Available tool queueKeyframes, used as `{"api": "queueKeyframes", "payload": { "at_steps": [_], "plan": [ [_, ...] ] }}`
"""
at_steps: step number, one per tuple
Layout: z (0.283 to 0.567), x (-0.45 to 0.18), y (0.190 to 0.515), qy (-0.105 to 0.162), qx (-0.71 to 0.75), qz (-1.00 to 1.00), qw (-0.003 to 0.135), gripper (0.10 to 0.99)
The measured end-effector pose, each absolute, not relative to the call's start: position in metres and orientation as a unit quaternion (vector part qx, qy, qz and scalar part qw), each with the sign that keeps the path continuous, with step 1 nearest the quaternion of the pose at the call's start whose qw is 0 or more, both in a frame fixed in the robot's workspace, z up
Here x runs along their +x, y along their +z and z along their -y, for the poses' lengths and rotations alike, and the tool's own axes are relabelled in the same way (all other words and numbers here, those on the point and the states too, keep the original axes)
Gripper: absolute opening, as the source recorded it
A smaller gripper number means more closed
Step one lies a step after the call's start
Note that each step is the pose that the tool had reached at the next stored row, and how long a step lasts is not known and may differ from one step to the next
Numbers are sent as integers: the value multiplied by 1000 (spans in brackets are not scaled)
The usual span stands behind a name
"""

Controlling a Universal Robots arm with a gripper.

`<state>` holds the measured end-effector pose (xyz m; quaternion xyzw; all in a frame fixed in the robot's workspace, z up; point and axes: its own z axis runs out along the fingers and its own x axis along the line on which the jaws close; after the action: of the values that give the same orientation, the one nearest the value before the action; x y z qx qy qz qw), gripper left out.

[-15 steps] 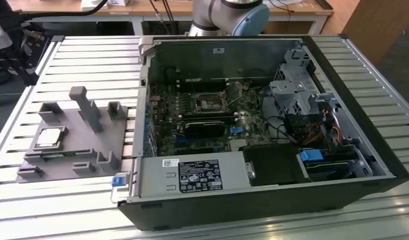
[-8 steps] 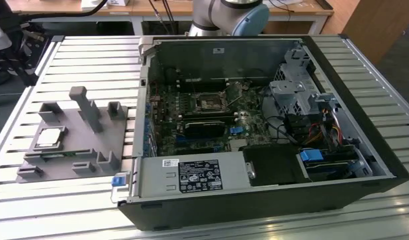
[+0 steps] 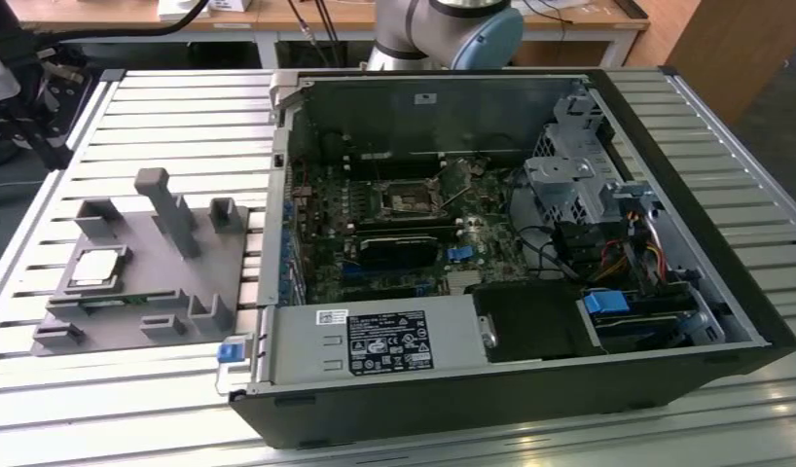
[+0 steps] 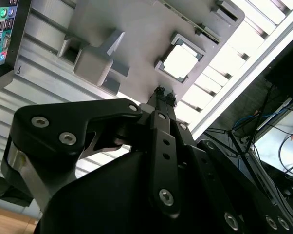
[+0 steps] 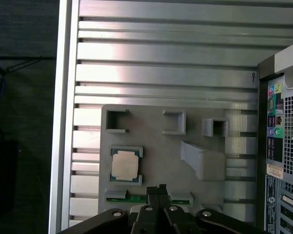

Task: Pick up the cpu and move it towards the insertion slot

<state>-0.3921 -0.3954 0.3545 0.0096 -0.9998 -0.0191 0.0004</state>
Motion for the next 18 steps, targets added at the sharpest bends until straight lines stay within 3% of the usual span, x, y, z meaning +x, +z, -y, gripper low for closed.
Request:
{"api": "queueKeyframes", "payload": {
  "at_steps": [18],
  "plan": [
    [396,-393,349,-19,10,1000,0,106]
  ]
}}
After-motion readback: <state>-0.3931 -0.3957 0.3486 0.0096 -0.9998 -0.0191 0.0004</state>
